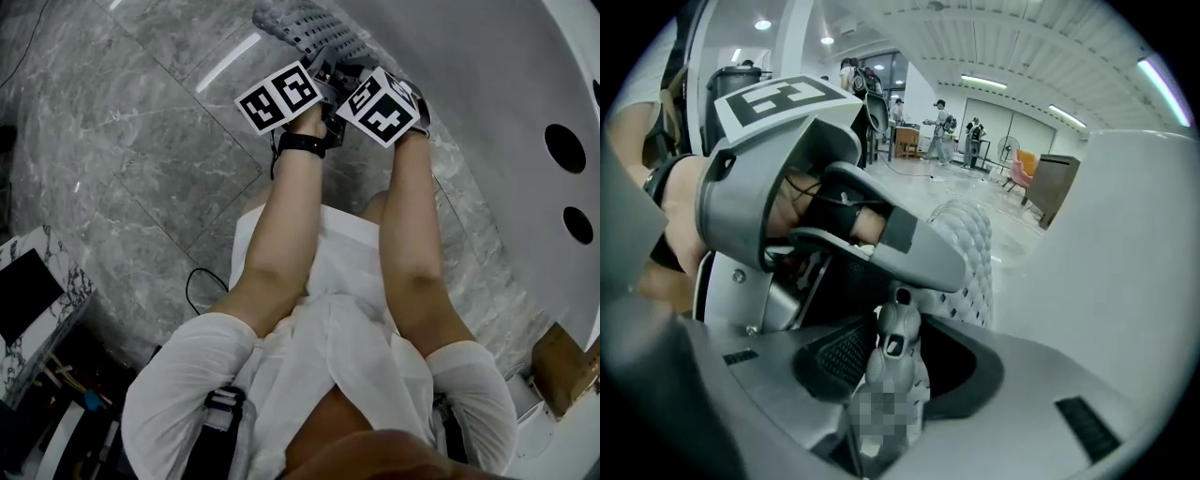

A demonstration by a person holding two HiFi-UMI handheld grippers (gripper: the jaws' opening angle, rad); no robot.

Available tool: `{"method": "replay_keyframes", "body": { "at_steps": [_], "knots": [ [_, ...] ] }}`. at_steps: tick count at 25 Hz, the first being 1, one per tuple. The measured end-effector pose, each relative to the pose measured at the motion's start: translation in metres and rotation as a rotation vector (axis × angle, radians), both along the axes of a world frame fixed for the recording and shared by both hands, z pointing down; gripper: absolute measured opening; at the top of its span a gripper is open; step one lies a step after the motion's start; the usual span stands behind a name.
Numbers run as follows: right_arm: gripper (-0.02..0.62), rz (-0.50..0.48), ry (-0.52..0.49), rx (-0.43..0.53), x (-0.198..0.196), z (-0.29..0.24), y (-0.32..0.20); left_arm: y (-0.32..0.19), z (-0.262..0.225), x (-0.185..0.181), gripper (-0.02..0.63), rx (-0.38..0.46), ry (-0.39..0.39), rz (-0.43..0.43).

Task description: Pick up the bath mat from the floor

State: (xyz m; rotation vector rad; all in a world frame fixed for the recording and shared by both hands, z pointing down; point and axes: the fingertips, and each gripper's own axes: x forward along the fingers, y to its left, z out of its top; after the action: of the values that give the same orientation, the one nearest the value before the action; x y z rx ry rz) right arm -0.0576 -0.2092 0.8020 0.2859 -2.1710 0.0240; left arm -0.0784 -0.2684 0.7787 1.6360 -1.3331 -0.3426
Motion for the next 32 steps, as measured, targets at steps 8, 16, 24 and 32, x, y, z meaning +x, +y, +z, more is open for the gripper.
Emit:
{"method": "replay_keyframes", "body": {
  "at_steps": [8, 16, 24, 32],
  "knots": [
    [0.202, 0.016, -0.200, -0.028, -0.004, -0.033, 0.007, -0.001, -0.034, -0.018, 0.083, 0.119, -0.123, -0.003],
    [0.110, 0.172, -0.488, -0.031, 0.015, -0.084, -0.019, 0.004, -0.060, -0.047, 0.070, 0.193, -0.418, -0.030],
    [0.059, 0.602, -0.825, 0.400, 0.088, -0.172, -0.085, 0.008, -0.097, -0.066, 0.060, 0.316, -0.716, -0.071],
    [0.026, 0.715, -0.922, 0.440, 0.113, -0.189, -0.094, 0.011, -0.123, -0.065, 0.052, 0.433, -0.833, -0.132]
  ]
}}
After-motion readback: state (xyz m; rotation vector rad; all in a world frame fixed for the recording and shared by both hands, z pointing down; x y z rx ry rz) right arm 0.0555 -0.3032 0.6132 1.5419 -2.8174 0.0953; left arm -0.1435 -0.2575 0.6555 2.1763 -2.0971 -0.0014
